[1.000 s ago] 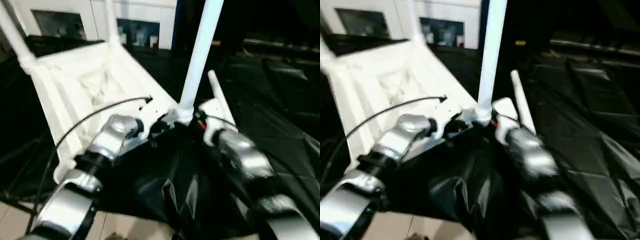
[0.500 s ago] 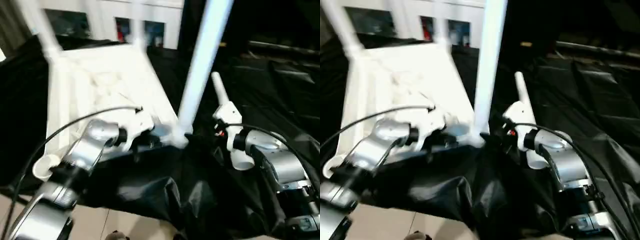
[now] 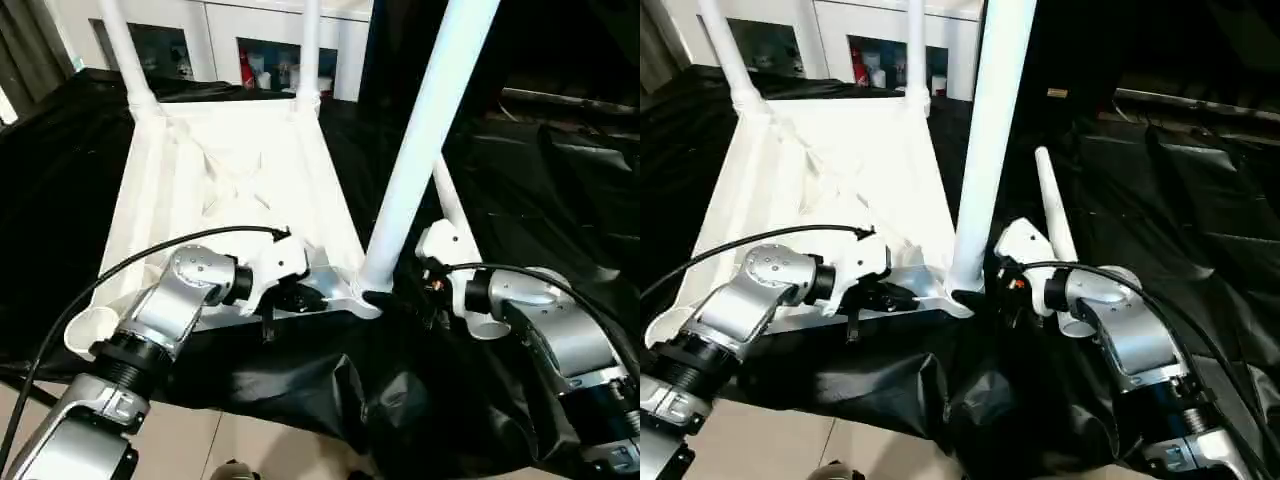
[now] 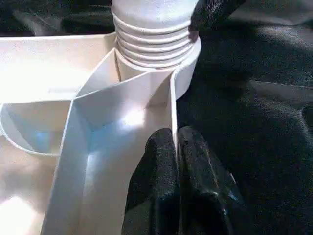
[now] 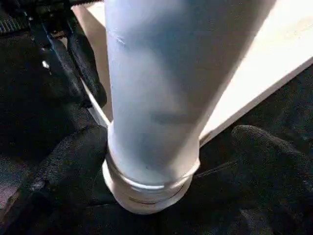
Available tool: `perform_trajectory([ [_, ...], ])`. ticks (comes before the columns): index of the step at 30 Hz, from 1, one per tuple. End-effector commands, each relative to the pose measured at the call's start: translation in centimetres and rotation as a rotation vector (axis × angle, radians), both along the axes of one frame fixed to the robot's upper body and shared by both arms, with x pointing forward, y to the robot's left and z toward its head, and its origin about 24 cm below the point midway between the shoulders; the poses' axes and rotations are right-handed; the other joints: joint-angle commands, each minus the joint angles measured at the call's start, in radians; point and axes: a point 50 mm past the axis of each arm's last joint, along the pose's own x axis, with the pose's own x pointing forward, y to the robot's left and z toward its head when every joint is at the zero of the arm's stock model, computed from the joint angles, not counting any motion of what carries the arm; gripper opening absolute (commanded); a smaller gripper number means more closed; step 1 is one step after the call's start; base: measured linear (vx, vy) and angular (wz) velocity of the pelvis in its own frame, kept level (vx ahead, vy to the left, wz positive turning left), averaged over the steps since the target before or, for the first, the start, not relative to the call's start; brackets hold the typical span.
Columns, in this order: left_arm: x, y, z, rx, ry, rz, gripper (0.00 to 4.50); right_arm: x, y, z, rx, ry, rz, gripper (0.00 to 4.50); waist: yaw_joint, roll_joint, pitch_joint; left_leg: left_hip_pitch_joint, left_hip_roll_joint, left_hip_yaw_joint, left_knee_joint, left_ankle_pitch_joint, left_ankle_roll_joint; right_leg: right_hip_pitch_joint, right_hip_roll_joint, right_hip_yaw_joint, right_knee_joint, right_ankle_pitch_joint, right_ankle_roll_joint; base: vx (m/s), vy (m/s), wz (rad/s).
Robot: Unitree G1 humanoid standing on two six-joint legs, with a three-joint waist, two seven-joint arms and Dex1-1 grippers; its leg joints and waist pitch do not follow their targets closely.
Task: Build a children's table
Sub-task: Rotate leg to tighten
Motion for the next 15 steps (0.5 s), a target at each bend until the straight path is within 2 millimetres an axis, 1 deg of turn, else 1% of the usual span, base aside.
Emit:
perform_trajectory([
  [1, -0.45, -1.49, 1.06, -0.036, -0.028, -0.095, 0.0, -0.03, -0.13, -0.38, -0.017, 0.008, 0.007, 4.48, -0.002, 0.012, -0.087, -0.003, 0.028, 0.0, -0.057, -0.019, 0.064, 0.085, -0.083, 0.07, -0.054, -0.004, -0.21, 0.0, 0.0, 0.0],
  [2, -0.45, -1.53, 1.07, -0.036, -0.028, -0.096, 0.0, 0.01, -0.1, -0.47, -0.018, 0.009, 0.009, 4.48, -0.002, 0.01, -0.088, -0.004, 0.027, 0.001, -0.056, -0.013, 0.067, 0.085, -0.082, 0.07, -0.052, 0.007, -0.213, 0.0, 0.0, 0.0],
  [5, -0.48, -1.54, 1.08, -0.036, -0.028, -0.097, 0.0, 0.01, -0.01, -0.59, -0.018, 0.013, 0.017, 4.48, 0.001, 0.009, -0.09, -0.005, 0.026, 0.001, -0.054, -0.003, 0.072, 0.086, -0.082, 0.07, -0.05, 0.023, -0.217, 0.0, 0.0, 0.0],
  [6, -0.49, -1.56, 1.08, -0.036, -0.028, -0.097, 0.0, 0.03, 0.14, -0.69, -0.017, 0.016, 0.025, 4.48, 0.002, 0.004, -0.091, -0.006, 0.026, 0.001, -0.053, 0.004, 0.076, 0.088, -0.082, 0.07, -0.048, 0.031, -0.216, 0.0, 0.0, 0.0],
  [11, -0.55, -1.56, 1.06, -0.035, -0.03, -0.095, 0.0, 0.35, 0.51, -0.66, 0.002, 0.011, 0.026, 4.48, 0.004, 0.006, -0.093, -0.005, 0.027, 0.003, -0.051, 0.007, 0.079, 0.085, -0.083, 0.069, -0.048, 0.014, -0.215, 0.0, 0.0, 0.0],
  [14, -0.55, -1.53, 1.02, -0.033, -0.03, -0.094, 0.0, 0.43, 0.59, -0.61, 0.011, 0.009, 0.031, 4.48, 0.005, 0.004, -0.094, -0.005, 0.027, 0.003, -0.051, 0.007, 0.078, 0.086, -0.082, 0.069, -0.046, 0.012, -0.212, 0.0, 0.0, 0.0],
  [15, -0.55, -1.53, 1.02, -0.032, -0.03, -0.094, 0.0, 0.44, 0.6, -0.62, 0.012, 0.009, 0.032, 4.2, 0.006, 0.005, -0.093, -0.005, 0.027, 0.004, -0.05, 0.002, 0.077, 0.085, -0.083, 0.07, -0.047, 0.004, -0.209, 0.0, 0.0, 0.0],
])
